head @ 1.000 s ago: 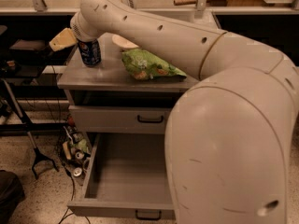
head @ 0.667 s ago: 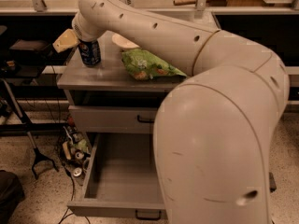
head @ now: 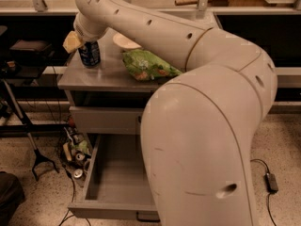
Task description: Place pepsi can into middle drawer
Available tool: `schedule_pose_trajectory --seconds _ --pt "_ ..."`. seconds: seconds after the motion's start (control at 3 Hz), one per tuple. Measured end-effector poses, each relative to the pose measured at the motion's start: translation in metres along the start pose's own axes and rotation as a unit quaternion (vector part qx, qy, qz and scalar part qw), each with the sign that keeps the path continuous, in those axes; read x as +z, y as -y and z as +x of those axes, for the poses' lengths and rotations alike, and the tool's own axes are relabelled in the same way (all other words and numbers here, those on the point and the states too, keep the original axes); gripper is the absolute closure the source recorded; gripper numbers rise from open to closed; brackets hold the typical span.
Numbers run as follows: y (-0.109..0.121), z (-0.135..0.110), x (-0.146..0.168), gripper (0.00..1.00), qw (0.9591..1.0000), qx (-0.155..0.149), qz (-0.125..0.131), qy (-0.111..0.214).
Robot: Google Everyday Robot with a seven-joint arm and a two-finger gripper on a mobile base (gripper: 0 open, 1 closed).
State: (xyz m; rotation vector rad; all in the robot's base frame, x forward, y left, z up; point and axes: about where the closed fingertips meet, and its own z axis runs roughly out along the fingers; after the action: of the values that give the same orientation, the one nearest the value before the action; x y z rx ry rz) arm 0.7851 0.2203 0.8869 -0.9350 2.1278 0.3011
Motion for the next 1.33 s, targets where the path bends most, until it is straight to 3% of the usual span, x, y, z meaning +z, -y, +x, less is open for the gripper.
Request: schedule_pose_trajectory --seconds 0.67,1.0,1.33 --pt "0.007 0.003 -0.021 0.89 0.9998 0.017 0.005 0.009" --pt "0.014 0.009 -0.061 1.0 0.9984 0.036 0.008 0.043" --pt "0.019 0.016 -0.12 1.0 0.9937 0.057 0.014 0.095"
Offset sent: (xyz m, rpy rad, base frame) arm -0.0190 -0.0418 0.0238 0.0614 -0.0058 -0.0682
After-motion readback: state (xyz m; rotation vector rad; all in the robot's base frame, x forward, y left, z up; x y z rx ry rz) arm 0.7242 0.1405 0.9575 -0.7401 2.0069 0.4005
